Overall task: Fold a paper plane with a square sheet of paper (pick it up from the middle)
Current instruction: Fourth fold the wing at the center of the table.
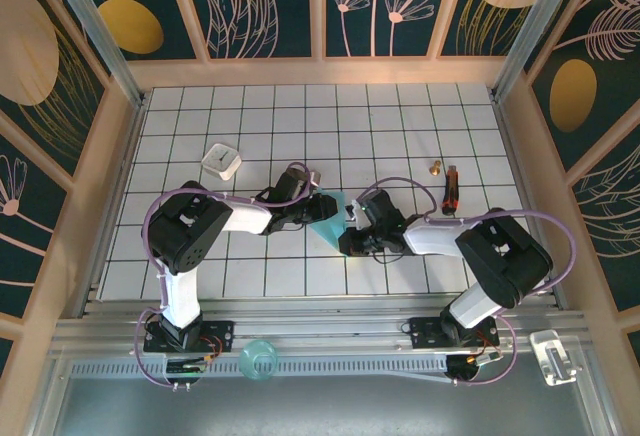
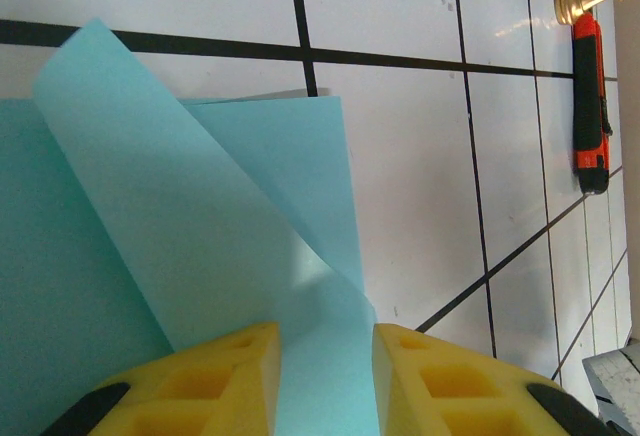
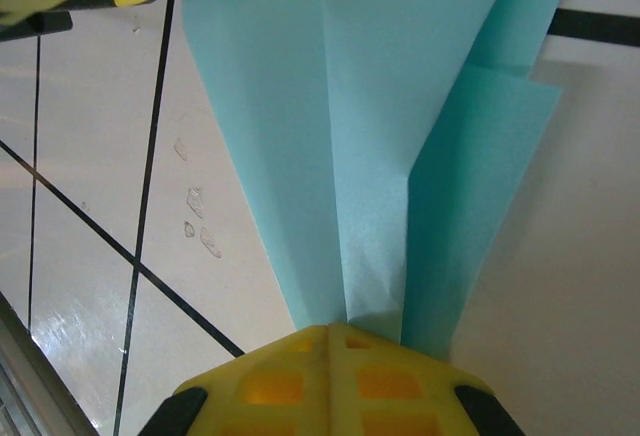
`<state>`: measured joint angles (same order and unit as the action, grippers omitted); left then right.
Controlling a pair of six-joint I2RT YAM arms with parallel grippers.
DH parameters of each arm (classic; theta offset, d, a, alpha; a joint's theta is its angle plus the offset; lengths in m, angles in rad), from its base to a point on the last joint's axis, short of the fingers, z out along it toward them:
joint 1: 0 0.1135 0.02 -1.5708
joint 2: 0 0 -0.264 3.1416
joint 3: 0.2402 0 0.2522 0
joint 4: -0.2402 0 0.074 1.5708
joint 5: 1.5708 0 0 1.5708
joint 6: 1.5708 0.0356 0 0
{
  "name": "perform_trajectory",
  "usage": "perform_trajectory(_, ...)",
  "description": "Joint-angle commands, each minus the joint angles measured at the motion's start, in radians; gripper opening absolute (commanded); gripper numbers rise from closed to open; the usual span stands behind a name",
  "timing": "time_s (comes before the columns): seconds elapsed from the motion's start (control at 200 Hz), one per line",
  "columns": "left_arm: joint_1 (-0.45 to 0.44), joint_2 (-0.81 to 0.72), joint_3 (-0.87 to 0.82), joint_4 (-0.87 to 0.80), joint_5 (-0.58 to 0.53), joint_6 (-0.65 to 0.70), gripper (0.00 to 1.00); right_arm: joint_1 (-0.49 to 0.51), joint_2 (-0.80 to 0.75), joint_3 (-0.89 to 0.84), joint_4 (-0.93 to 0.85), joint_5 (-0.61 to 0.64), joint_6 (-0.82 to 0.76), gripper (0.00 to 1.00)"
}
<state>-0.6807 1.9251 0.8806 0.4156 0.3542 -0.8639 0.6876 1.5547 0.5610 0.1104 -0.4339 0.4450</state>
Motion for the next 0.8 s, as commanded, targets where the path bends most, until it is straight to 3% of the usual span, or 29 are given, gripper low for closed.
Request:
perform_trajectory(0.0,0.005,0.033,-0.002,-0.139,-0.065,0.028,0.32,-0.004,0.01,-0.065,-0.051,0.023,0.01,0.05)
perform_trajectory(0.28,0.004,-0.06,0.022,-0.11,-0.007,-0.019,0.38,-0.005,0.002,-0.106,-0.013,0.026,0.053,0.04)
perform_trajectory(0.56,-0.026,-0.187,-0.059,-0.06,0.018,-0.088,0.4,-0.011,-0.004,-0.128,0.024,0.017,0.092,0.02)
perform_trajectory(0.656,-0.049,-0.198,-0.089,-0.044,0.036,-0.122,0.35,-0.013,-0.004,-0.131,0.028,0.018,0.1,0.02)
perform_trajectory(0.791,-0.067,-0.173,-0.104,-0.014,0.081,-0.156,0.15,-0.016,-0.008,-0.139,0.031,0.021,0.103,0.01)
